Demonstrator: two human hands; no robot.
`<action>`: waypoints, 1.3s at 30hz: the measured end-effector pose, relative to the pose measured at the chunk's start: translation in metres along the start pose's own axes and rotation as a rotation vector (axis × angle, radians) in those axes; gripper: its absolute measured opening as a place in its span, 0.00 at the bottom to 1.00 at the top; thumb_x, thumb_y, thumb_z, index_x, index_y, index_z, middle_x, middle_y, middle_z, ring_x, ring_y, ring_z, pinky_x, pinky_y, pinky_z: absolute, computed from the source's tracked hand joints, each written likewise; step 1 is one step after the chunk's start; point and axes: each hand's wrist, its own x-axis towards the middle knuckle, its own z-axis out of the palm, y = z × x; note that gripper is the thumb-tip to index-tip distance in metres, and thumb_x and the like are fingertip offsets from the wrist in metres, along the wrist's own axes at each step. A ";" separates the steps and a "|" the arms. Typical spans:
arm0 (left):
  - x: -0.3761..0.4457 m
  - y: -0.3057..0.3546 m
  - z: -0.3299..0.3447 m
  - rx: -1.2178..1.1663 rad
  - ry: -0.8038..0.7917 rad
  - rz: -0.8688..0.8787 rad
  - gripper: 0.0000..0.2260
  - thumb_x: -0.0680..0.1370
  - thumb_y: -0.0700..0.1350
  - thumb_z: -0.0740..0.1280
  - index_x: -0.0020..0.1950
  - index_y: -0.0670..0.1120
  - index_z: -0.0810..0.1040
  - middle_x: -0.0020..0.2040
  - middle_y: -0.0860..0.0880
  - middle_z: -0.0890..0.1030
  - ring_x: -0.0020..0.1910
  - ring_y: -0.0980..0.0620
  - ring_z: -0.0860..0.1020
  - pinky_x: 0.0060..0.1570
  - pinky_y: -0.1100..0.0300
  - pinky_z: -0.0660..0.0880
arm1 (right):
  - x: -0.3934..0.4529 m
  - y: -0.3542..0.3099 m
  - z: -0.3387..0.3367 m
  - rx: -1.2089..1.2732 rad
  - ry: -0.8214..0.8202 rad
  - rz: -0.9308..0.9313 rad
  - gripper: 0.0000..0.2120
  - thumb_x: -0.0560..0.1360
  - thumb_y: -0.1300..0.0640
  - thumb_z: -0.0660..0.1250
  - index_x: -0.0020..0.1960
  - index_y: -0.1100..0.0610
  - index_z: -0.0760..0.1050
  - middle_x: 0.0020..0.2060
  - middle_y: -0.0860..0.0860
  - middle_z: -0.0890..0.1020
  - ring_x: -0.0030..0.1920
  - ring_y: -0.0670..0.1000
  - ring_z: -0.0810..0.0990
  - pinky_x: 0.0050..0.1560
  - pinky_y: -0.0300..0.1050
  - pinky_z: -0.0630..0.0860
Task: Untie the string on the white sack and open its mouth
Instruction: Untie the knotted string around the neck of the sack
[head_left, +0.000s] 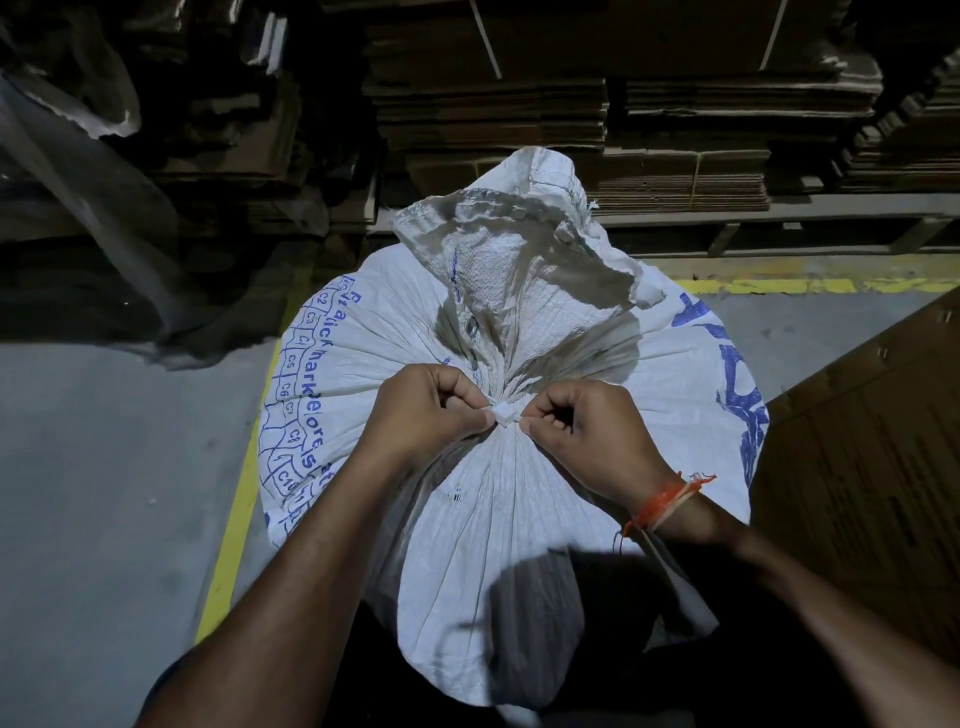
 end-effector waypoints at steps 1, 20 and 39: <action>0.000 0.000 0.000 0.002 0.002 0.000 0.06 0.65 0.47 0.80 0.39 0.47 0.87 0.29 0.52 0.81 0.32 0.54 0.78 0.43 0.54 0.77 | 0.000 0.000 0.000 0.001 0.003 0.002 0.06 0.73 0.58 0.75 0.38 0.52 0.83 0.31 0.47 0.84 0.30 0.41 0.77 0.33 0.29 0.71; -0.002 0.005 -0.002 -0.032 -0.020 -0.024 0.06 0.67 0.45 0.81 0.40 0.45 0.88 0.33 0.47 0.84 0.32 0.53 0.79 0.41 0.58 0.75 | 0.001 -0.006 -0.017 -0.078 -0.123 0.022 0.06 0.72 0.57 0.75 0.36 0.53 0.84 0.29 0.46 0.83 0.29 0.40 0.76 0.32 0.30 0.70; -0.007 0.017 0.001 -0.031 -0.045 -0.059 0.03 0.72 0.35 0.79 0.41 0.40 0.87 0.28 0.51 0.82 0.26 0.59 0.78 0.30 0.69 0.72 | 0.000 -0.006 -0.014 -0.071 -0.104 0.024 0.05 0.71 0.54 0.76 0.38 0.53 0.84 0.31 0.47 0.84 0.30 0.42 0.78 0.34 0.34 0.73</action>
